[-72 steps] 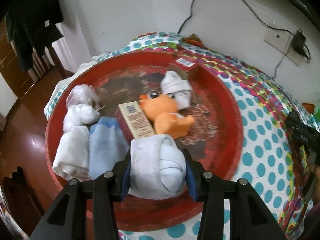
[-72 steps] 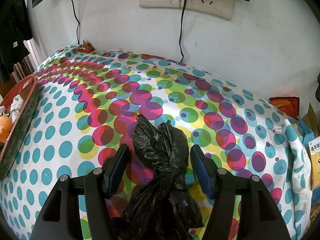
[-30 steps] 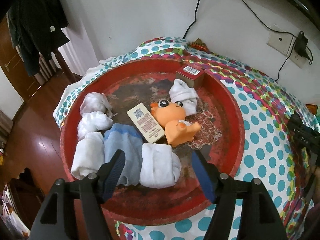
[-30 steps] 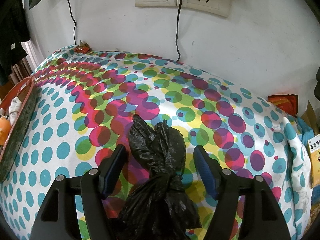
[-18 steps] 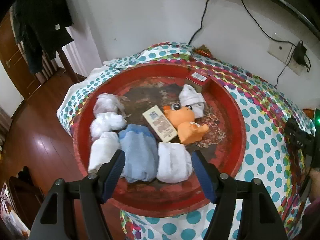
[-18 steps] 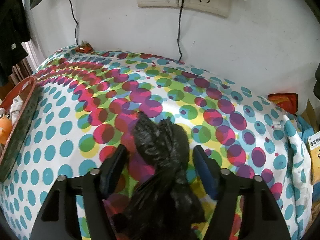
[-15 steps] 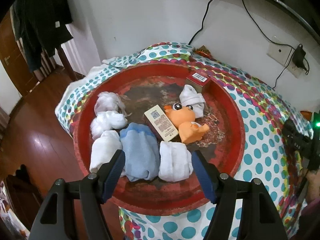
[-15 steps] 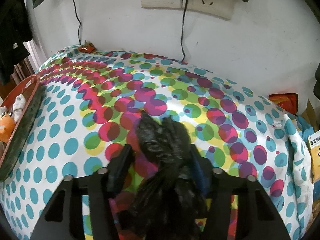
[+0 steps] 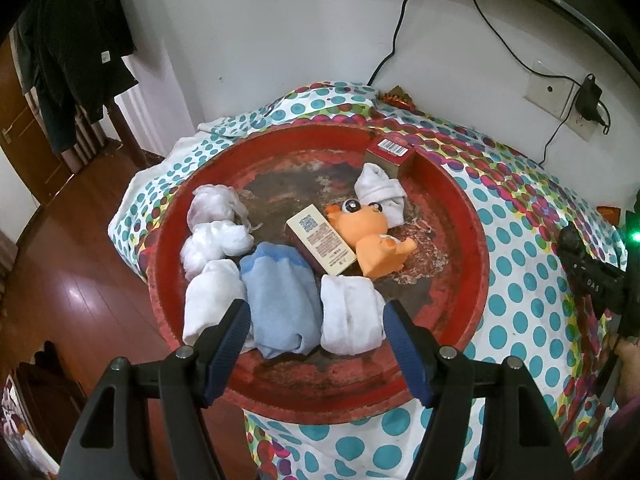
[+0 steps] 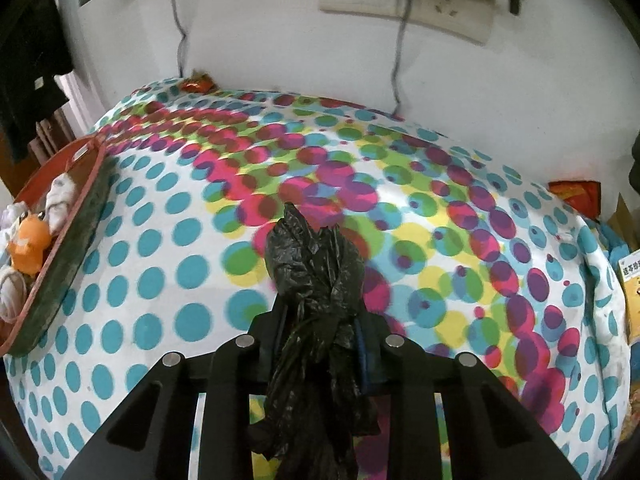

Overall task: Organize objects
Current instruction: 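Carry the black plastic bag over the red tray with the right tool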

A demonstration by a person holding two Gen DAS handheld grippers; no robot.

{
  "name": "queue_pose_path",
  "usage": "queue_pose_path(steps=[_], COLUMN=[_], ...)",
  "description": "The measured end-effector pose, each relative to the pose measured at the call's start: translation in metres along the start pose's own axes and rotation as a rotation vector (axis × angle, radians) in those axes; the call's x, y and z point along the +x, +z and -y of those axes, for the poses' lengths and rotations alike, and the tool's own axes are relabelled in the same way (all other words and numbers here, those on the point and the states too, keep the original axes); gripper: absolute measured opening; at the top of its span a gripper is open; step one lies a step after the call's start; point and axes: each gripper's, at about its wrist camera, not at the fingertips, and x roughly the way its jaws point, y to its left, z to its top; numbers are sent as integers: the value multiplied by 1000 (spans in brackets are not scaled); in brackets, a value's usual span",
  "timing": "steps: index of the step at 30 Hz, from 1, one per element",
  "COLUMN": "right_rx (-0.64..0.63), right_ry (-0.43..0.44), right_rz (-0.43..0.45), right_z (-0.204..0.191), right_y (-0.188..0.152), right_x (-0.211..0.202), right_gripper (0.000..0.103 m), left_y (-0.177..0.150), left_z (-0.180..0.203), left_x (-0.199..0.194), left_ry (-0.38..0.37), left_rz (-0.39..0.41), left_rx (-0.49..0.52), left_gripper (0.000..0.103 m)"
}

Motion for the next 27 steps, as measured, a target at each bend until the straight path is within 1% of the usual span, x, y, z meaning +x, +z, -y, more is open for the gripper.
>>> queue_pose_path(steps=[5,10,16,21,27], right_rx=[-42,-75,-97,-156,-211], right_ry=[9,69,175,223,274], right_rz=[7,27,37,47,39], right_z=[-34,-71,-124,-173,-226], right_y=[10,22,45,65,84], right_x=[-3,-18,-34,-40,-37], right_gripper=[25,25,25,26,27], left_y=[-2,-3,-5,-6,-8], left_z=[-9,-15,-24,-38,-56], left_x=[2,5,9,11,13], left_ry=[-22,-14,-7,-6,10], left_rz=[-9,-18,-24,-27,-28], left_rx=[-31,-42,-57,-84,-110], left_gripper=[71,71,71,71,71])
